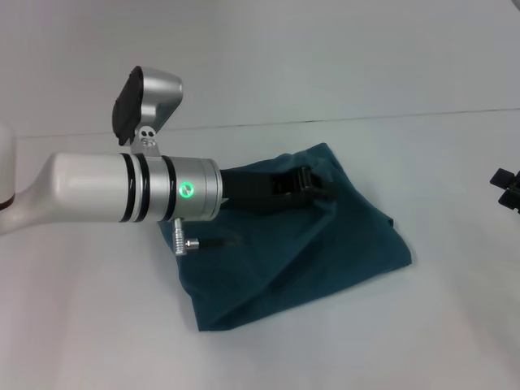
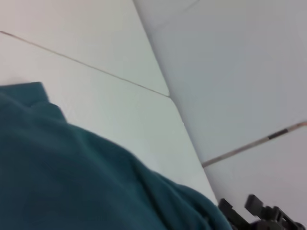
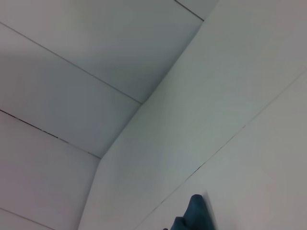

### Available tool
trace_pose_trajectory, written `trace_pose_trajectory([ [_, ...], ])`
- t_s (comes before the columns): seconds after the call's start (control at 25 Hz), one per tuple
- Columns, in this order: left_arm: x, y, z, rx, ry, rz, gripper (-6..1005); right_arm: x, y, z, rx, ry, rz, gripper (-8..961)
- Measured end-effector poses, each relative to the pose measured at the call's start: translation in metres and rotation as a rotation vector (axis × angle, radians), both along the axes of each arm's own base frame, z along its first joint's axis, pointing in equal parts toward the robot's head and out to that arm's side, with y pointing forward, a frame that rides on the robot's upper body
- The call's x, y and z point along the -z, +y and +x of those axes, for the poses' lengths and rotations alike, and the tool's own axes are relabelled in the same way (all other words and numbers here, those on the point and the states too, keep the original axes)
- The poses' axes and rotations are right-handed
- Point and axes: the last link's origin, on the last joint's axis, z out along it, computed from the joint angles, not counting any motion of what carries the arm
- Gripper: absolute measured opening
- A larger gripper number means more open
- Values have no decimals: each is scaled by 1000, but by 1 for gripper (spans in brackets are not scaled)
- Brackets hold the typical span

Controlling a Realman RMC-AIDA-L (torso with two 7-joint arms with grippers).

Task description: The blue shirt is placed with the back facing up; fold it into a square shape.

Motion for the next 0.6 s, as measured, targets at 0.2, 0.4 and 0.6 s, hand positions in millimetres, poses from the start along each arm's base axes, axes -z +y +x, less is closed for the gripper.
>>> trace_pose_trajectory([
  [0.2, 0, -5, 11, 60, -18, -41, 78, 1, 0, 1, 2, -5, -9, 636],
  [0.4, -15, -15, 26, 166, -136, -66, 259, 5, 0, 0, 0, -15, -34, 634],
  [0.6, -58, -32, 18, 314, -326, 13, 401, 7, 3, -1, -5, -40, -75, 632],
])
